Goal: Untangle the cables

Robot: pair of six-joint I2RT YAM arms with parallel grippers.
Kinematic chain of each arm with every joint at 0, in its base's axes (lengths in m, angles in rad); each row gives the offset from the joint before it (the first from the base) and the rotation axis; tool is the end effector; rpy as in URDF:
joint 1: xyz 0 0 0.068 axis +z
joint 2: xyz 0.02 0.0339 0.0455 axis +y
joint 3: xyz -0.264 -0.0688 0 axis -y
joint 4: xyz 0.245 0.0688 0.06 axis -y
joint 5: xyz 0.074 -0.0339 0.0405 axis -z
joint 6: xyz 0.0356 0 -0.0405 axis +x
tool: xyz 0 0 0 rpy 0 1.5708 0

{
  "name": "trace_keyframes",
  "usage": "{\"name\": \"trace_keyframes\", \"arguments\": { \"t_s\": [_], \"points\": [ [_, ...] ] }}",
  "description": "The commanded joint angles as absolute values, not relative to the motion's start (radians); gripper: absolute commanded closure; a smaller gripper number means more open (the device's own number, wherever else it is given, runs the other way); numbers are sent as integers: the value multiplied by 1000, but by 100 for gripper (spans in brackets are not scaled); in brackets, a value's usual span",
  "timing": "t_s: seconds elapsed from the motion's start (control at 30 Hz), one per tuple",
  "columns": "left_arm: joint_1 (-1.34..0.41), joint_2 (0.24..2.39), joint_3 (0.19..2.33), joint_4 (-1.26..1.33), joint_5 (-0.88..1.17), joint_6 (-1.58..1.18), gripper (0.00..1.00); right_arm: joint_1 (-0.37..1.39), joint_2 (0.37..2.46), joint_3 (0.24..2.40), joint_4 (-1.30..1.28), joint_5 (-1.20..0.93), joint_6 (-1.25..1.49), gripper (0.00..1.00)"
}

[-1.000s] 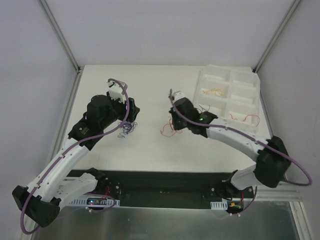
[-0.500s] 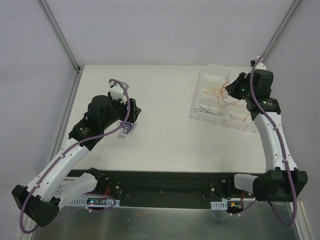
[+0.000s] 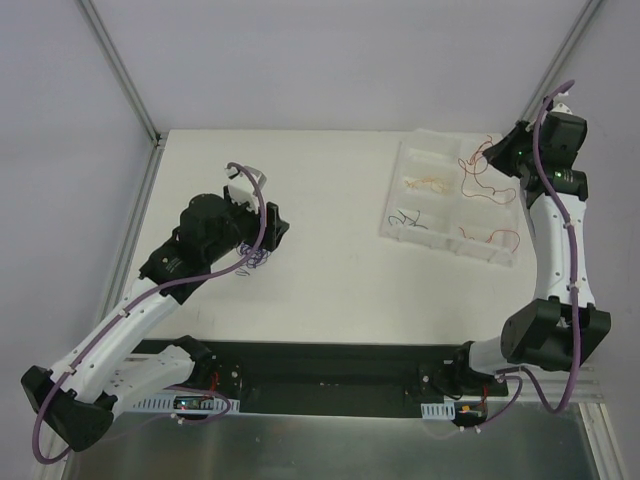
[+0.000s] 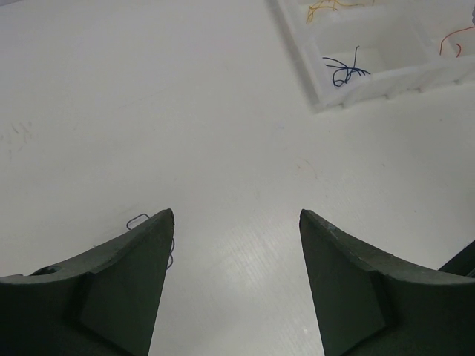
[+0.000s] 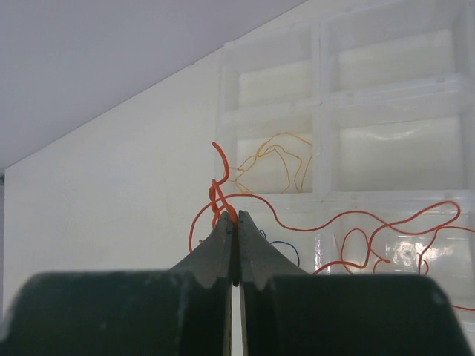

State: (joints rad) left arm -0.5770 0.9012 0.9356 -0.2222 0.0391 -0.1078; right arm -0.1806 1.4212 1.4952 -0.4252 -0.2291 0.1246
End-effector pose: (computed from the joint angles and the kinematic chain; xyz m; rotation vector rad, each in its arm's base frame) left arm 0.1724 -0.1139 0.3684 0.4439 1.7330 -0.5301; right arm 0.3188 -0.0500 0.4151 0.1386 1.9116 0.1824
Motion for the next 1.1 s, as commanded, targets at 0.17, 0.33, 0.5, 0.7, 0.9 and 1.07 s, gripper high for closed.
{"name": "trace_keyframes", "arguments": {
  "t_s": [0.17, 0.33, 0.5, 0.7, 0.9, 1.07],
  "points": [
    [-638, 926, 950, -199, -56, -23, 31, -189, 1293, 1500, -532, -265, 135, 100],
    [-686, 1011, 946, -204, -195, 66, 29, -190, 1261, 1470, -562, -219, 149, 100],
    [-684, 1161, 910, -137, -225, 103, 25, -190, 1298, 1399, -578, -186, 172, 100],
    [-615, 1261, 1029, -173, -63, 3, 17, -209, 1382, 1426, -623, -158, 88, 99],
    [-594, 1385, 1350, -415, 41, 26, 9, -250, 1526, 1503, -660, -177, 78, 100],
    [-563, 1414, 1437, -517, 8, 54, 7, -279, 1638, 1574, -710, -138, 78, 100]
  ]
}}
